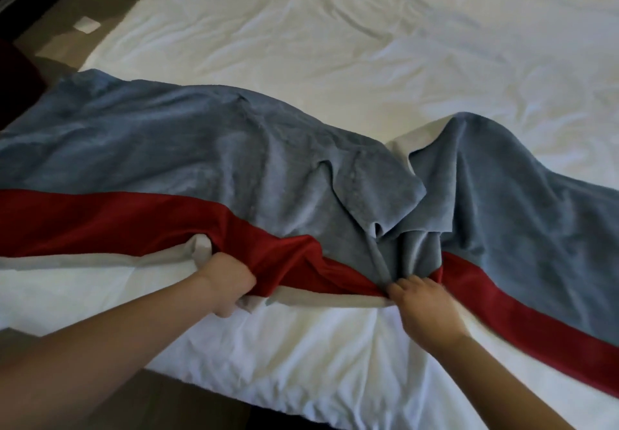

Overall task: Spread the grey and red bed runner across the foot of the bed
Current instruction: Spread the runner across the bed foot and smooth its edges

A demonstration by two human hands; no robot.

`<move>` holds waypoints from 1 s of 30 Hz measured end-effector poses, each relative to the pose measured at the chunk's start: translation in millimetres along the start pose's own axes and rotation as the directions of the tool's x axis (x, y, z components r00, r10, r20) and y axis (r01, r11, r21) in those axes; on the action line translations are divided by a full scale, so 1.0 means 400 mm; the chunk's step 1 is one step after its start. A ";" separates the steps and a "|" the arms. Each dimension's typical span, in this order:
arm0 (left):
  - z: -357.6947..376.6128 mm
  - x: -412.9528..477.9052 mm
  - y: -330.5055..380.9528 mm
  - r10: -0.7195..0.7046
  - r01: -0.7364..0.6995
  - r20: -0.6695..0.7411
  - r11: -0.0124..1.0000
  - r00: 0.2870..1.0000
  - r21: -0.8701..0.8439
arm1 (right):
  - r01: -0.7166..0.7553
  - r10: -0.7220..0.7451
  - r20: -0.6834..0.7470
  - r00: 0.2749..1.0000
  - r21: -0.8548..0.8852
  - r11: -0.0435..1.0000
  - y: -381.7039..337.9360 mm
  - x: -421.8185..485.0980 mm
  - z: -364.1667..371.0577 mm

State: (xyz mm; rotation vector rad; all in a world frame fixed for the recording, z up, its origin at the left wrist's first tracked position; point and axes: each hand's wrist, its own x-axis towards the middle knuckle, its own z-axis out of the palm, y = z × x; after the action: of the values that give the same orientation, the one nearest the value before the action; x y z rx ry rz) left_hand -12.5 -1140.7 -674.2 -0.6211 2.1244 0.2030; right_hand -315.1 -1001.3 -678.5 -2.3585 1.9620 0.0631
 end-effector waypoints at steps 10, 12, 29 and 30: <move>-0.220 0.073 0.344 0.108 -0.254 -0.674 0.960 0.731 -0.122 | -0.545 0.545 0.030 0.838 0.018 0.838 0.155 -0.174 0.019; -0.273 0.124 0.447 0.132 -0.260 -0.697 0.962 0.705 -0.081 | -0.556 0.564 0.179 0.806 -0.095 0.825 0.212 -0.191 0.027; -0.368 0.240 0.679 -0.072 0.020 -0.600 0.996 0.797 -0.092 | -0.521 0.576 0.310 0.756 -0.247 0.817 0.733 -0.594 -0.012; -0.378 0.244 0.703 -0.036 -0.016 -0.656 0.997 0.754 -0.073 | -0.494 0.551 0.289 0.783 -0.249 0.833 0.736 -0.596 -0.010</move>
State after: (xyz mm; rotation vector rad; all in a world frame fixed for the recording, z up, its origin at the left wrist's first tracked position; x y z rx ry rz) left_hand -309.4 -988.0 -685.9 -0.8370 2.8073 0.0531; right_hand -648.1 -821.3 -664.7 -1.6286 2.4113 0.6484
